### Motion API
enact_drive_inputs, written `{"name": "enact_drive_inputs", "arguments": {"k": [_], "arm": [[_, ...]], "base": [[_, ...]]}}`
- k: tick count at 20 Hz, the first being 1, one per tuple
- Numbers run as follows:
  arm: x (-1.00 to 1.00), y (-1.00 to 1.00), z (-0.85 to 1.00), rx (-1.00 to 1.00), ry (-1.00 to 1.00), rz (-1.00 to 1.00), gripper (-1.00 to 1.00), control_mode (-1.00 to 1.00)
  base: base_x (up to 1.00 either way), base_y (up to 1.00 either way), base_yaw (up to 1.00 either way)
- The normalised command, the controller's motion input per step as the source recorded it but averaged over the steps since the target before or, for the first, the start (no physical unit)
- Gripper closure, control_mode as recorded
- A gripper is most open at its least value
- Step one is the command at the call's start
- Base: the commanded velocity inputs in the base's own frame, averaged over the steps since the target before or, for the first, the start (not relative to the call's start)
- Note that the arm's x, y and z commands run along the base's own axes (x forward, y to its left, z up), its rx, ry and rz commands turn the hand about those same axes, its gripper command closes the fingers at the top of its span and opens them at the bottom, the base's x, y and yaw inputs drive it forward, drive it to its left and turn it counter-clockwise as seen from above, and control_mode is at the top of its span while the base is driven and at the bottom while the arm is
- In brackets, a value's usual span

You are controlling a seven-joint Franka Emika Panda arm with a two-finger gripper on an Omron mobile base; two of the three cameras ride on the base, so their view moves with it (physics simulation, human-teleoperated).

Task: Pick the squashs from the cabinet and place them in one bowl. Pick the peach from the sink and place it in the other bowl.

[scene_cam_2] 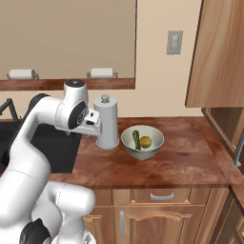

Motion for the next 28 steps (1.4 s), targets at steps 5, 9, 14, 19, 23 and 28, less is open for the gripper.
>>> {"name": "enact_drive_inputs", "arguments": {"k": [5, 9, 14, 19, 23, 28], "arm": [[0.00, 0.00, 0.00, 0.00, 0.00, 0.00, -1.00, -1.00], [0.00, 0.00, 0.00, 0.00, 0.00, 0.00, -1.00, 1.00], [0.00, 0.00, 0.00, 0.00, 0.00, 0.00, -1.00, 1.00], [0.00, 0.00, 0.00, 0.00, 0.00, 0.00, -1.00, 1.00], [0.00, 0.00, 0.00, 0.00, 0.00, 0.00, -1.00, 1.00], [0.00, 0.00, 0.00, 0.00, 0.00, 0.00, -1.00, 1.00]], "base": [[0.00, 0.00, 0.00], [-0.20, 0.12, 0.00], [-0.45, 0.78, 0.01], [0.00, 0.78, 0.02], [0.09, 0.34, 0.00], [0.71, 0.00, 0.00]]}}
